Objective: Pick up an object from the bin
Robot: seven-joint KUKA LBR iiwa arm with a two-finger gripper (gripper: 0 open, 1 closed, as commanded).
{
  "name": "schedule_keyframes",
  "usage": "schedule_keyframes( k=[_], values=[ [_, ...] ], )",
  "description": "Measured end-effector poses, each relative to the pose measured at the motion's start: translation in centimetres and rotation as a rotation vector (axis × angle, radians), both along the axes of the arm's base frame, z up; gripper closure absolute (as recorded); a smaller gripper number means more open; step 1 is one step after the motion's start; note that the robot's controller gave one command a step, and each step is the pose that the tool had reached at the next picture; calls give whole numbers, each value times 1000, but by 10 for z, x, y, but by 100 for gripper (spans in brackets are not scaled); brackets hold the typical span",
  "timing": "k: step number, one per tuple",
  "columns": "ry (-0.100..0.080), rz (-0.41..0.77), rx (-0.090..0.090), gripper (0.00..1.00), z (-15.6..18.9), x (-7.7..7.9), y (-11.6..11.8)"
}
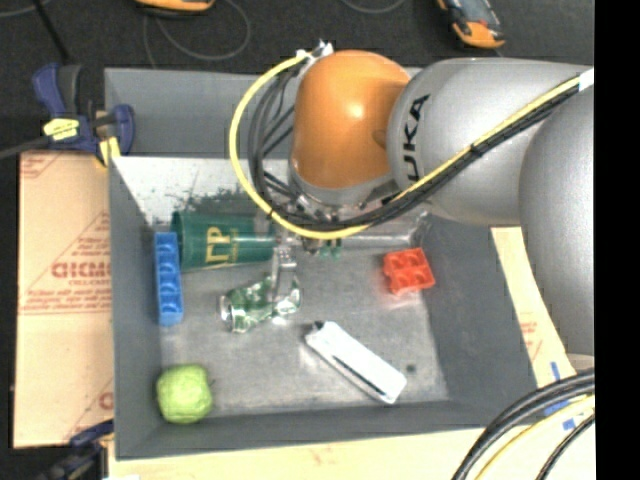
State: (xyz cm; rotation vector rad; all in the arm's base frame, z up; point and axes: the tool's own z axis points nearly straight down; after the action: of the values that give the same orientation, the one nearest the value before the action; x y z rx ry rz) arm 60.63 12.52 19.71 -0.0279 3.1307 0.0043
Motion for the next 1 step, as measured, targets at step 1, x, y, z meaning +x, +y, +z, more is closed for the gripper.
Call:
schedule_keyframes(
  k=[1],
  values=[
    [7,20,-4,0,-45,-11,-18]
  ],
)
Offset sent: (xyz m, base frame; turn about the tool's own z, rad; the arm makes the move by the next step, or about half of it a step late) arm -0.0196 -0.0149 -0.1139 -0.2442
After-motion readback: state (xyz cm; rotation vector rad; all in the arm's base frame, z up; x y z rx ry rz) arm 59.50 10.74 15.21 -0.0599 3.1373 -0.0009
